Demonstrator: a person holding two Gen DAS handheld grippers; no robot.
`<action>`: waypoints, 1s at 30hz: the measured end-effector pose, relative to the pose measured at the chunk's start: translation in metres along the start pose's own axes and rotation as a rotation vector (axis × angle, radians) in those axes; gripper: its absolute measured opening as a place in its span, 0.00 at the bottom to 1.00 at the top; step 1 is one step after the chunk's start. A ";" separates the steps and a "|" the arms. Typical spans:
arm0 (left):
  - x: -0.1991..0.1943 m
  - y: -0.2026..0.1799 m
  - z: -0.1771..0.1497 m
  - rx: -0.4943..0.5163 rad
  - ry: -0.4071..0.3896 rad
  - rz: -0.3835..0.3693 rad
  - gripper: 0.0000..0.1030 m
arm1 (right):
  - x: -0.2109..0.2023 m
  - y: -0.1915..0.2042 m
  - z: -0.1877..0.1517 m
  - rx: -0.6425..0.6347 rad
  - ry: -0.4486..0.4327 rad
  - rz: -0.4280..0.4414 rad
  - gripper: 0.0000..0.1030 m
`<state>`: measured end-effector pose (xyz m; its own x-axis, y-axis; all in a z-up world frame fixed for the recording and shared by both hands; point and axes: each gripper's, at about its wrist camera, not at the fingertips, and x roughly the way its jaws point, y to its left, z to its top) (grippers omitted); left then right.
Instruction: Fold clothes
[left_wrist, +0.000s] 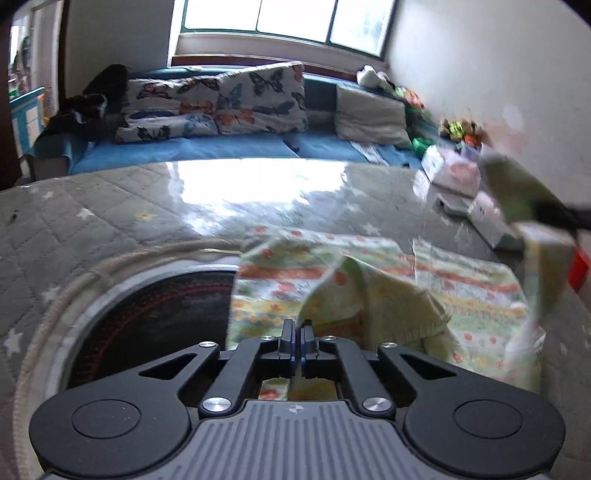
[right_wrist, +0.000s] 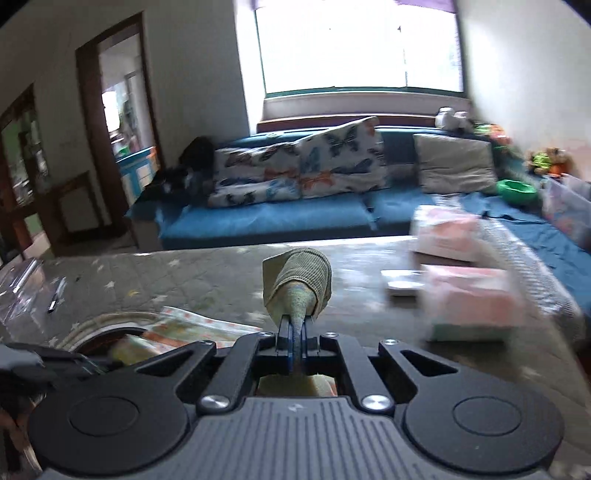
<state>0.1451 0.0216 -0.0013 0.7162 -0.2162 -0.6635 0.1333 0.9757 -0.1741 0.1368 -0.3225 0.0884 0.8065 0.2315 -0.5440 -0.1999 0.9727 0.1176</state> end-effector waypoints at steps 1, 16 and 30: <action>-0.007 0.004 0.000 -0.008 -0.014 0.011 0.02 | -0.010 -0.010 -0.005 0.014 -0.006 -0.022 0.03; -0.161 0.084 -0.068 -0.216 -0.187 0.268 0.01 | -0.086 -0.096 -0.105 0.190 0.056 -0.218 0.05; -0.191 0.111 -0.119 -0.255 -0.092 0.407 0.22 | -0.108 -0.086 -0.116 0.146 0.062 -0.280 0.42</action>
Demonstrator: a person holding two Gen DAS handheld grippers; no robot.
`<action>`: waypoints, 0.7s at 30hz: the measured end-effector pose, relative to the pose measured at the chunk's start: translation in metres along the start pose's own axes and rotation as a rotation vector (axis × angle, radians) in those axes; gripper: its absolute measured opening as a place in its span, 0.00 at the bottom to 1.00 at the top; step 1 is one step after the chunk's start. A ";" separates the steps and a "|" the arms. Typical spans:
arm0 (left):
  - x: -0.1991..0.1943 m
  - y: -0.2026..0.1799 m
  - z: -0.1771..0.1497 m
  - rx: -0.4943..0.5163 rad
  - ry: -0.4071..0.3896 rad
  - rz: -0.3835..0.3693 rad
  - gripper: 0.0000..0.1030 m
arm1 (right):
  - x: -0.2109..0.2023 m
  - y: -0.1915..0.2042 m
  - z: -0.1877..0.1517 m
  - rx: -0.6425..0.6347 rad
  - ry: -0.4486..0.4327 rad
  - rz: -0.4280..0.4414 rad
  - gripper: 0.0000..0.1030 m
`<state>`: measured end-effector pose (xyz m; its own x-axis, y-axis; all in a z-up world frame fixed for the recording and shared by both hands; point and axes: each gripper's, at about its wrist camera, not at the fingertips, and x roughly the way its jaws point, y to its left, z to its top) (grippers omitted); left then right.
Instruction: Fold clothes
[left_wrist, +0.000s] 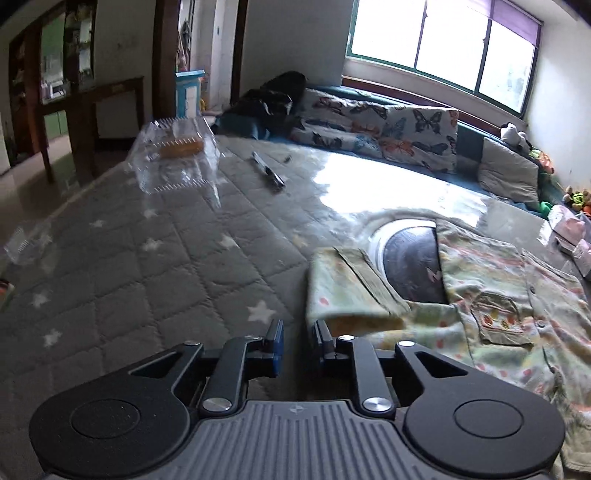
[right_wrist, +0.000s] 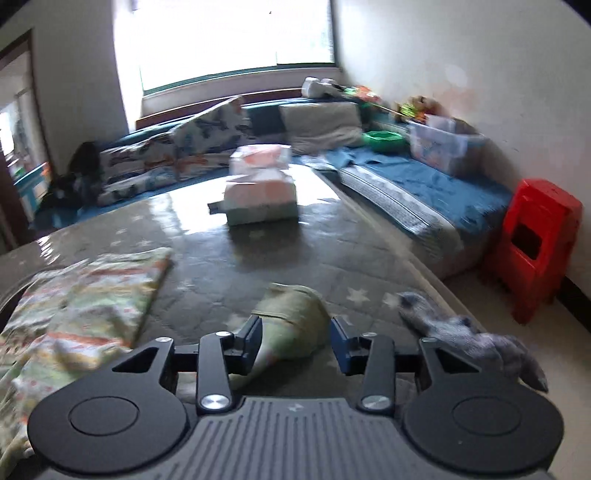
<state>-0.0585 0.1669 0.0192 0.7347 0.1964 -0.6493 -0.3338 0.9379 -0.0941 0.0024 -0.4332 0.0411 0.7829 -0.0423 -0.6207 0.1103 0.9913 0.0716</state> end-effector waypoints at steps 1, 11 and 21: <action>-0.003 0.000 0.002 -0.002 -0.014 0.002 0.24 | 0.001 0.009 0.002 -0.023 0.000 0.016 0.42; -0.016 -0.034 0.004 0.056 -0.023 -0.124 0.37 | 0.078 0.035 0.018 -0.027 0.071 -0.030 0.42; 0.002 -0.131 0.002 0.177 0.051 -0.402 0.40 | 0.105 0.032 0.008 -0.062 0.101 -0.087 0.06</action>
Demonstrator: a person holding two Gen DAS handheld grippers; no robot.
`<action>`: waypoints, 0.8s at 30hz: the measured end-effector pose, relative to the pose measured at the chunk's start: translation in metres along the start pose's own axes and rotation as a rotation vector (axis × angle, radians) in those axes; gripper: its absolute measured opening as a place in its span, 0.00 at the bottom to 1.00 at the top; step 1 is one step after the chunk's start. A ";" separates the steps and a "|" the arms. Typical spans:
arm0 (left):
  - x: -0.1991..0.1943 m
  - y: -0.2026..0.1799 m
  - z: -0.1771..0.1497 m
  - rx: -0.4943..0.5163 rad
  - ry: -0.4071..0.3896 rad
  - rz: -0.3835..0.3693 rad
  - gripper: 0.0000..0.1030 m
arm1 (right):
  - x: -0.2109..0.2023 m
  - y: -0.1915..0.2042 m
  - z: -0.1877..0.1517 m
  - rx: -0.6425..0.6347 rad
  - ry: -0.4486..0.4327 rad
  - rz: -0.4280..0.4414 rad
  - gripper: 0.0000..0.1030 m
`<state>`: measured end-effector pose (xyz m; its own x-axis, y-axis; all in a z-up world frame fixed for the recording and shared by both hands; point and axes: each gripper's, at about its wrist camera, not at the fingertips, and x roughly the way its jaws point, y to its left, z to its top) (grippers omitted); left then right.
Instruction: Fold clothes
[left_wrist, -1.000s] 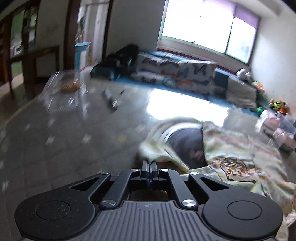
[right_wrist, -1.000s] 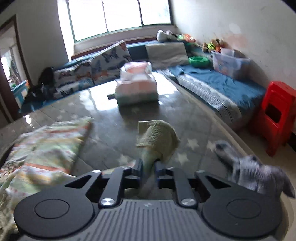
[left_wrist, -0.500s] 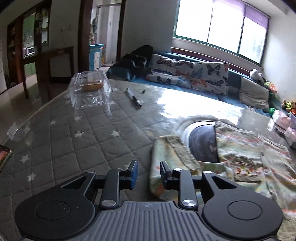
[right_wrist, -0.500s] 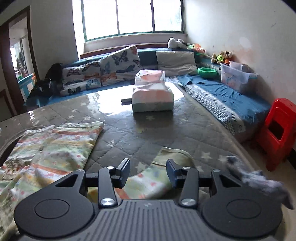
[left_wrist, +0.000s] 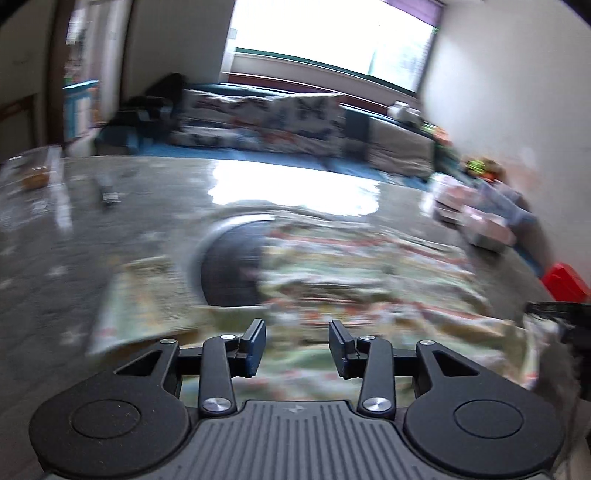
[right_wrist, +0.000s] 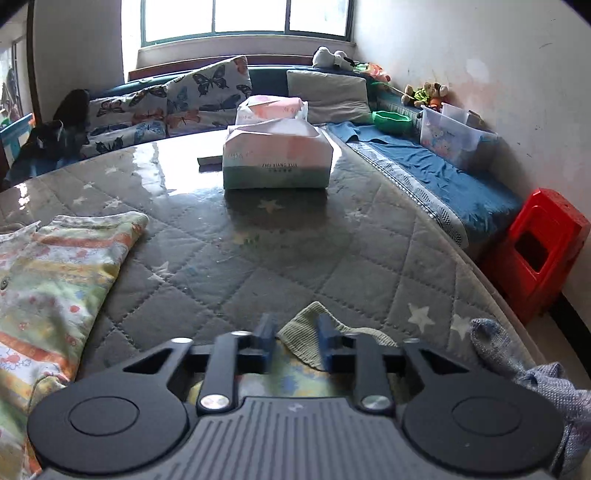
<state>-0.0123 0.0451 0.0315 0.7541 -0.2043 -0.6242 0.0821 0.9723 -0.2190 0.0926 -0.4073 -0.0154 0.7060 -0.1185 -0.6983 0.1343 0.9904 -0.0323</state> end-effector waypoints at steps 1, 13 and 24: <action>0.007 -0.012 0.002 0.019 0.008 -0.032 0.40 | -0.003 -0.002 0.000 0.002 -0.010 -0.002 0.05; 0.070 -0.131 -0.003 0.218 0.120 -0.303 0.43 | -0.114 -0.057 -0.020 0.085 -0.181 0.021 0.03; 0.071 -0.169 -0.039 0.321 0.204 -0.414 0.43 | -0.126 -0.075 -0.058 0.100 -0.107 0.012 0.19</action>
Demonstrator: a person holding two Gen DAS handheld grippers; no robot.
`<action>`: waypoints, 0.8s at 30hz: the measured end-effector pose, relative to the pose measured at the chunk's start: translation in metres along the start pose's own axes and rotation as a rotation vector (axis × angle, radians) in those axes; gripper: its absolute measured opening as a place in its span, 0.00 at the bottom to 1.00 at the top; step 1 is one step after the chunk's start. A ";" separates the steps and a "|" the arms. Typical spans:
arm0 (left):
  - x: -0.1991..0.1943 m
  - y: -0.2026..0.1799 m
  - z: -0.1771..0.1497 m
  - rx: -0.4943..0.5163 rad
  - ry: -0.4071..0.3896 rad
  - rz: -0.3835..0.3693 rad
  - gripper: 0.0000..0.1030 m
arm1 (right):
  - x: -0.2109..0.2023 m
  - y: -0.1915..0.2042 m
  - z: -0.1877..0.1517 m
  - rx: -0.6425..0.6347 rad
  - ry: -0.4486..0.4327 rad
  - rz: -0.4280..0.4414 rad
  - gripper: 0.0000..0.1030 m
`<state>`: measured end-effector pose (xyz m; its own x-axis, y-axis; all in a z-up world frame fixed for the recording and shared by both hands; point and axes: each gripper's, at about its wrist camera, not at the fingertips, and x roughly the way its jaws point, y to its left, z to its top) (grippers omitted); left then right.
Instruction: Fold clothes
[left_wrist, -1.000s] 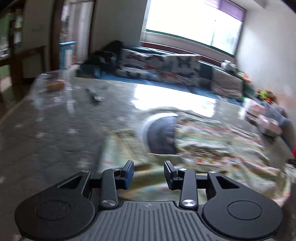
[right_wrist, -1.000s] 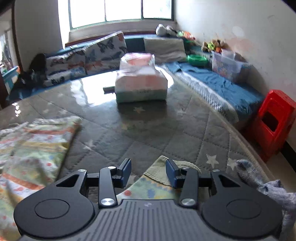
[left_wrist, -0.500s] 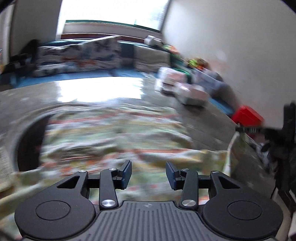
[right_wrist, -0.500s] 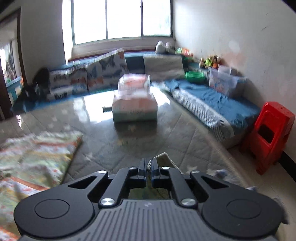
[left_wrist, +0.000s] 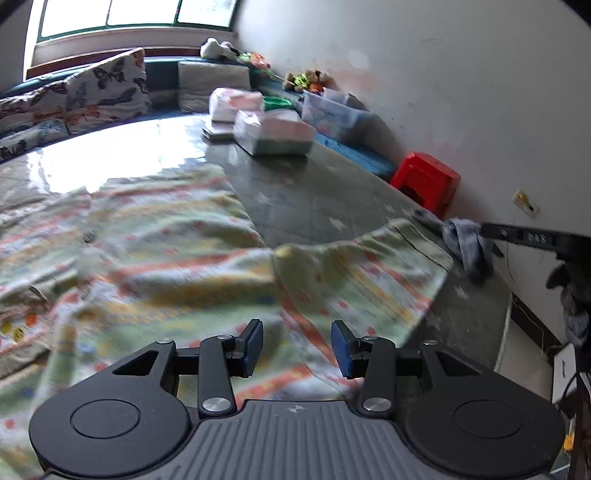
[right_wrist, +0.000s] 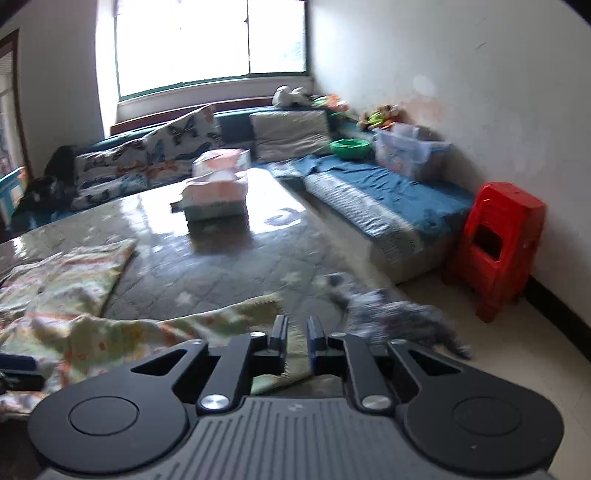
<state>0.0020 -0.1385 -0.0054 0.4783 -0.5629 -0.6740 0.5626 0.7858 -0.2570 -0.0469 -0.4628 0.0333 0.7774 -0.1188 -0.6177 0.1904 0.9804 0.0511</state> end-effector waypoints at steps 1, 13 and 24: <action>0.002 -0.001 -0.002 0.000 0.008 -0.003 0.43 | 0.008 0.006 0.000 -0.007 0.015 0.029 0.20; 0.011 -0.001 -0.006 -0.021 0.025 -0.010 0.44 | 0.091 0.045 0.004 -0.079 0.104 0.065 0.26; -0.001 0.006 -0.007 -0.071 -0.015 -0.005 0.49 | 0.089 0.039 0.015 -0.058 0.078 0.060 0.38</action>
<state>0.0001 -0.1317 -0.0113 0.4856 -0.5703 -0.6625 0.5158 0.7988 -0.3095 0.0387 -0.4378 -0.0075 0.7368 -0.0494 -0.6743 0.1086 0.9930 0.0459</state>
